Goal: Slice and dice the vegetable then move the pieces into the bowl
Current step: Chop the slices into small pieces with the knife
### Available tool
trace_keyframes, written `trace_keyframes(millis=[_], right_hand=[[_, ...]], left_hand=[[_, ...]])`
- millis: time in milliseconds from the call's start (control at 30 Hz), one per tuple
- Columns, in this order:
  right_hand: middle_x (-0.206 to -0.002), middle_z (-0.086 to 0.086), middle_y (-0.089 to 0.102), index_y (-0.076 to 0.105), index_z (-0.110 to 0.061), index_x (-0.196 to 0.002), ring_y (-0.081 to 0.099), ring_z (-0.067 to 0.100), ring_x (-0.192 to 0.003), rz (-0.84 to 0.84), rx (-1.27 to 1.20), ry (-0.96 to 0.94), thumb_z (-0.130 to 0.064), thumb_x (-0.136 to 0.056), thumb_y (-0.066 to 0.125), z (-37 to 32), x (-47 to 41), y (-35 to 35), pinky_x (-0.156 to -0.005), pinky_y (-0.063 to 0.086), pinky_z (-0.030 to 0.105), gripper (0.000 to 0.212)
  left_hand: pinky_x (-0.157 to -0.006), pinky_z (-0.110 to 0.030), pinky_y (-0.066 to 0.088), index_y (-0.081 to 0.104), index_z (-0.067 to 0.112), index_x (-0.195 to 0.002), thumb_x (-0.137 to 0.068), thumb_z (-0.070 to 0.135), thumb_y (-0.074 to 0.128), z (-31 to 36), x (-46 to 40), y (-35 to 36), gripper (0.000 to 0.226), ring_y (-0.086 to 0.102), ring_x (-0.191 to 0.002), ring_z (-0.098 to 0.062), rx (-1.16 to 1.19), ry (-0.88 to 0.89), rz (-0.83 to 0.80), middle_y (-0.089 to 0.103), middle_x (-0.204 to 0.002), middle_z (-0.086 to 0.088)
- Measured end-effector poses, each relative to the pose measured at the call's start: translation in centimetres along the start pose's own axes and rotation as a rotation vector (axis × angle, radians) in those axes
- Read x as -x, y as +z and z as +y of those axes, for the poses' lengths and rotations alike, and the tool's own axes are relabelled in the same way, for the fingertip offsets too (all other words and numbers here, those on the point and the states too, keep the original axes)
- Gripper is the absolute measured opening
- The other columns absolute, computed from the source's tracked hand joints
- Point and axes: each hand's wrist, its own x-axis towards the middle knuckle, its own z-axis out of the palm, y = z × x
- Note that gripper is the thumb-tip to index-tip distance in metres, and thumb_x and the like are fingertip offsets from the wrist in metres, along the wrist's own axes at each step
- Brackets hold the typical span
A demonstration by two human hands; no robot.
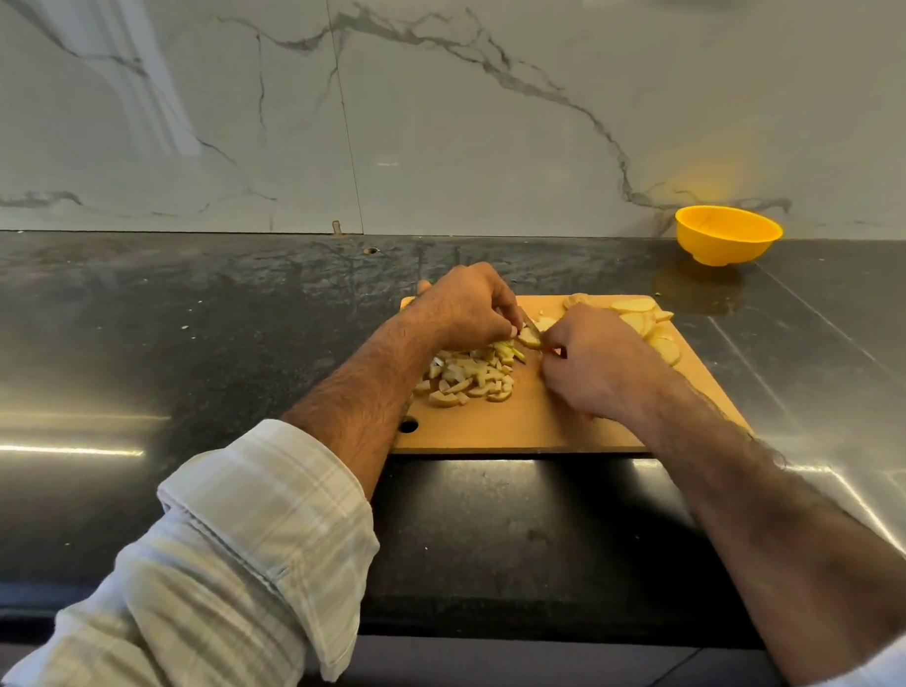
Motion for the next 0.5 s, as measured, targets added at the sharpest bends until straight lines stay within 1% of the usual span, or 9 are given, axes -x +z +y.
trace_keyframes(millis=[67, 100, 167, 200, 300, 333, 400, 467, 500], right_hand=[[-0.107, -0.001, 0.067, 0.073, -0.021, -0.127, 0.068, 0.013, -0.071, 0.023, -0.072, -0.002, -0.031, -0.102, 0.062, 0.5, 0.4, -0.3, -0.065, 0.059, 0.028, 0.029], [-0.107, -0.001, 0.067, 0.072, -0.022, -0.13, 0.068, 0.012, -0.067, 0.032, -0.101, -0.004, -0.032, -0.103, 0.061, 0.7, 0.7, -0.4, -0.06, 0.058, 0.026, 0.03], [-0.102, -0.002, 0.068, 0.072, -0.025, -0.131, 0.069, 0.012, -0.06, 0.051, -0.161, -0.007, -0.031, -0.103, 0.063, 1.0, 1.2, -0.4, -0.052, 0.058, 0.024, 0.03], [-0.105, -0.002, 0.069, 0.071, -0.025, -0.132, 0.07, 0.013, -0.063, 0.056, -0.167, -0.008, -0.03, -0.103, 0.064, 1.0, 1.4, -0.5, -0.054, 0.06, 0.026, 0.031], [-0.121, -0.001, 0.068, 0.069, -0.027, -0.137, 0.067, 0.014, -0.083, 0.048, -0.095, -0.009, -0.03, -0.101, 0.065, 1.0, 1.3, -0.5, -0.072, 0.064, 0.033, 0.036], [-0.124, -0.001, 0.068, 0.068, -0.028, -0.138, 0.065, 0.015, -0.09, 0.044, -0.073, -0.009, -0.031, -0.101, 0.065, 0.9, 1.3, -0.5, -0.078, 0.063, 0.034, 0.037], [-0.127, -0.002, 0.067, 0.068, -0.028, -0.137, 0.063, 0.017, -0.101, 0.017, -0.028, -0.009, -0.034, -0.1, 0.065, 0.8, 1.2, -0.5, -0.086, 0.063, 0.038, 0.038], [-0.121, -0.003, 0.067, 0.069, -0.027, -0.135, 0.063, 0.017, -0.099, -0.013, -0.016, 0.002, -0.033, -0.1, 0.065, 0.8, 1.2, -0.3, -0.085, 0.063, 0.038, 0.036], [-0.117, -0.003, 0.067, 0.07, -0.025, -0.133, 0.062, 0.017, -0.097, -0.022, 0.002, 0.007, -0.032, -0.099, 0.065, 0.8, 1.2, -0.2, -0.082, 0.062, 0.035, 0.035]], left_hand=[[-0.116, -0.066, 0.033, 0.081, 0.037, -0.085, -0.089, 0.029, 0.082, -0.2, 0.1, -0.2, 0.009, 0.062, -0.108, -0.004, -0.008, 0.004, -0.002, 0.073, -0.09, 0.025], [-0.116, -0.066, 0.034, 0.081, 0.036, -0.085, -0.089, 0.029, 0.082, -0.2, 0.1, -0.3, 0.007, 0.063, -0.108, -0.004, -0.006, 0.007, 0.001, 0.073, -0.09, 0.024], [-0.118, -0.066, 0.029, 0.081, 0.034, -0.087, -0.089, 0.03, 0.082, -0.1, 0.3, -0.5, 0.005, 0.062, -0.109, -0.005, -0.013, 0.0, 0.009, 0.073, -0.092, 0.021], [-0.118, -0.067, 0.029, 0.081, 0.033, -0.087, -0.089, 0.029, 0.082, -0.1, 0.3, -0.6, 0.005, 0.062, -0.109, -0.005, -0.013, -0.002, 0.008, 0.073, -0.093, 0.021], [-0.115, -0.067, 0.035, 0.08, 0.034, -0.081, -0.087, 0.027, 0.083, -0.3, 0.2, -0.6, 0.01, 0.063, -0.106, -0.005, 0.007, 0.0, 0.0, 0.073, -0.091, 0.02], [-0.115, -0.067, 0.034, 0.08, 0.035, -0.08, -0.087, 0.027, 0.083, -0.3, 0.2, -0.6, 0.01, 0.063, -0.106, -0.005, 0.006, -0.004, 0.005, 0.073, -0.091, 0.021], [-0.118, -0.069, 0.028, 0.081, 0.034, -0.083, -0.088, 0.028, 0.083, -0.2, 0.2, -0.6, 0.008, 0.062, -0.108, -0.005, -0.004, -0.006, 0.013, 0.074, -0.092, 0.02], [-0.119, -0.07, 0.022, 0.082, 0.032, -0.087, -0.089, 0.028, 0.082, 0.0, 0.3, -0.5, 0.004, 0.062, -0.111, -0.006, -0.014, -0.005, 0.017, 0.075, -0.095, 0.019], [-0.119, -0.07, 0.024, 0.082, 0.032, -0.088, -0.089, 0.028, 0.082, 0.0, 0.2, -0.5, 0.004, 0.062, -0.111, -0.006, -0.011, -0.006, 0.01, 0.075, -0.095, 0.019]])
